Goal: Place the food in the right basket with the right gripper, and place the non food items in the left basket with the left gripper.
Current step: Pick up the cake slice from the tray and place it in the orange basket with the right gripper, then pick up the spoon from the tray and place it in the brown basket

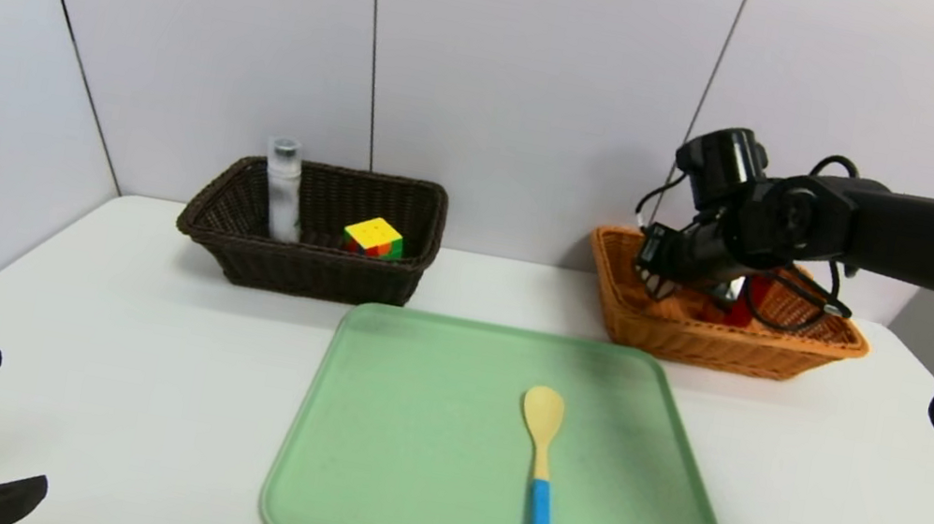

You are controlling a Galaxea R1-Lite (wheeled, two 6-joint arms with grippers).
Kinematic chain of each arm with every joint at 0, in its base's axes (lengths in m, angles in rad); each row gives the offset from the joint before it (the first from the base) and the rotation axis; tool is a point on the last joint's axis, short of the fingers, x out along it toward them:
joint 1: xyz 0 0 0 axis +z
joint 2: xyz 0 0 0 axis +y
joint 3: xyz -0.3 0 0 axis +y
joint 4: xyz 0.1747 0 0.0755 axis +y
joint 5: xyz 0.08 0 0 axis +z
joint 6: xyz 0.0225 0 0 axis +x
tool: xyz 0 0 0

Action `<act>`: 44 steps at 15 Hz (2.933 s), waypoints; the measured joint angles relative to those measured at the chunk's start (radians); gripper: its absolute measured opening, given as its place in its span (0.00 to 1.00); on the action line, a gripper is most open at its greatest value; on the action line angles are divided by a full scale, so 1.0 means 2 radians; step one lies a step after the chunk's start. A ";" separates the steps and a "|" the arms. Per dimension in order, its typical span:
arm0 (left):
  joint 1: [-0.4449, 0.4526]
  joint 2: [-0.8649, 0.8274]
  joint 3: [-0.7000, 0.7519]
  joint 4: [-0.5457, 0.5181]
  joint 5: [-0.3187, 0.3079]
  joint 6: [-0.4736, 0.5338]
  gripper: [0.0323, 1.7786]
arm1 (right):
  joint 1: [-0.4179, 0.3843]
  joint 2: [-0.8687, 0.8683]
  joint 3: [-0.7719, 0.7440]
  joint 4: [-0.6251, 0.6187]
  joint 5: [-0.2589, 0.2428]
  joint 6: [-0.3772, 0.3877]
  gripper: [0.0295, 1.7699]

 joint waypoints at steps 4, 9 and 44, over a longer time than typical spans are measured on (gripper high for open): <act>0.000 0.001 0.001 0.001 0.000 0.000 0.95 | -0.004 0.013 0.000 -0.002 0.000 0.001 0.22; 0.000 0.004 0.001 0.001 -0.001 0.000 0.95 | -0.008 0.024 -0.001 -0.015 0.000 -0.001 0.38; -0.194 0.529 -0.458 0.174 0.195 -0.128 0.95 | -0.069 -0.584 0.397 0.085 0.009 -0.163 0.96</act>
